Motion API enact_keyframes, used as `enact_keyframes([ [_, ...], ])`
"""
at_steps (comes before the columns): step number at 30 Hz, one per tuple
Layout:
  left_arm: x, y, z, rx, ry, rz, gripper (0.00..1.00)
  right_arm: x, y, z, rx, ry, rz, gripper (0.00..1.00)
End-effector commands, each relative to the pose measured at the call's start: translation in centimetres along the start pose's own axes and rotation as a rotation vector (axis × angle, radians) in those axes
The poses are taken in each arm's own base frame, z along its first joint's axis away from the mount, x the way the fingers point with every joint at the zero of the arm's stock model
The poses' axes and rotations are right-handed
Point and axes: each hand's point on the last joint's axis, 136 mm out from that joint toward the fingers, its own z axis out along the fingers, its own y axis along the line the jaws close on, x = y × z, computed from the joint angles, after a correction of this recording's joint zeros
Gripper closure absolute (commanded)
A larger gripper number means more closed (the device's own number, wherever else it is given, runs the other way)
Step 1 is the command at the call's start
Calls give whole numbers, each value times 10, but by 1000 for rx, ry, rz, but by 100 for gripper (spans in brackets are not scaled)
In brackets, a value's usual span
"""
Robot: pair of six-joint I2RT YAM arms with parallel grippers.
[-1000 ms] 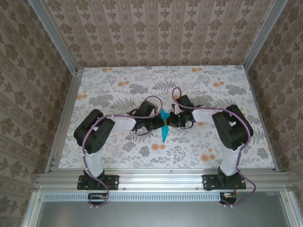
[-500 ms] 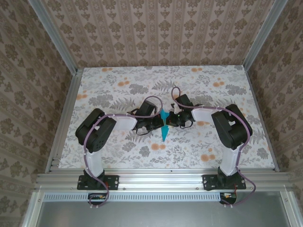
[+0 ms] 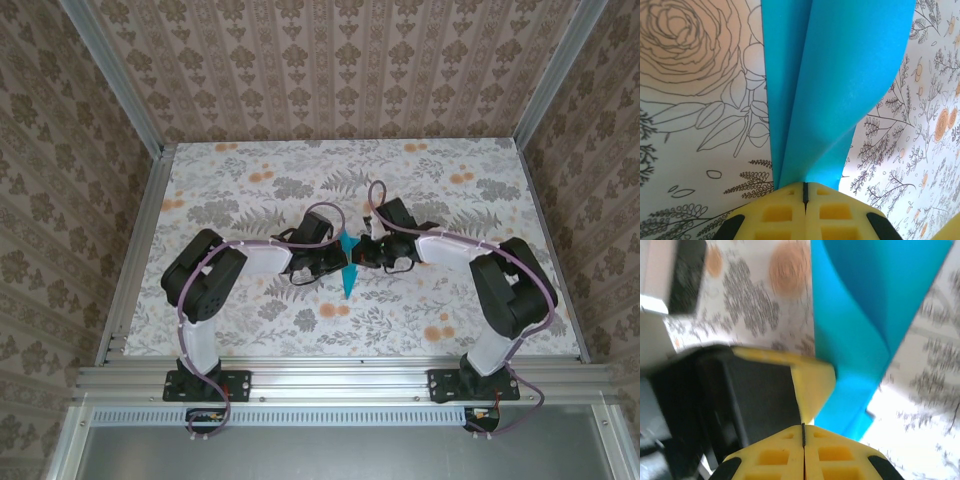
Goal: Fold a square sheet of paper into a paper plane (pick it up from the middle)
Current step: Fold the wing for the fifth time at the center of the table.
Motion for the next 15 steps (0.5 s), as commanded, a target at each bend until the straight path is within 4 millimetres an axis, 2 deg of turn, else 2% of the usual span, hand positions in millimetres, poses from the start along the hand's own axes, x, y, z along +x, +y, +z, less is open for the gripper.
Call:
enact_keyframes([
  [1, 17, 28, 9, -107, 51, -69, 93, 32, 3, 2, -29, 74, 26, 92],
  [8, 13, 18, 5, -78, 42, -103, 90, 49, 10, 7, -86, 91, 39, 90],
  [15, 14, 16, 4, -65, 41, -125, 90, 46, 13, 23, -117, 95, 56, 89],
])
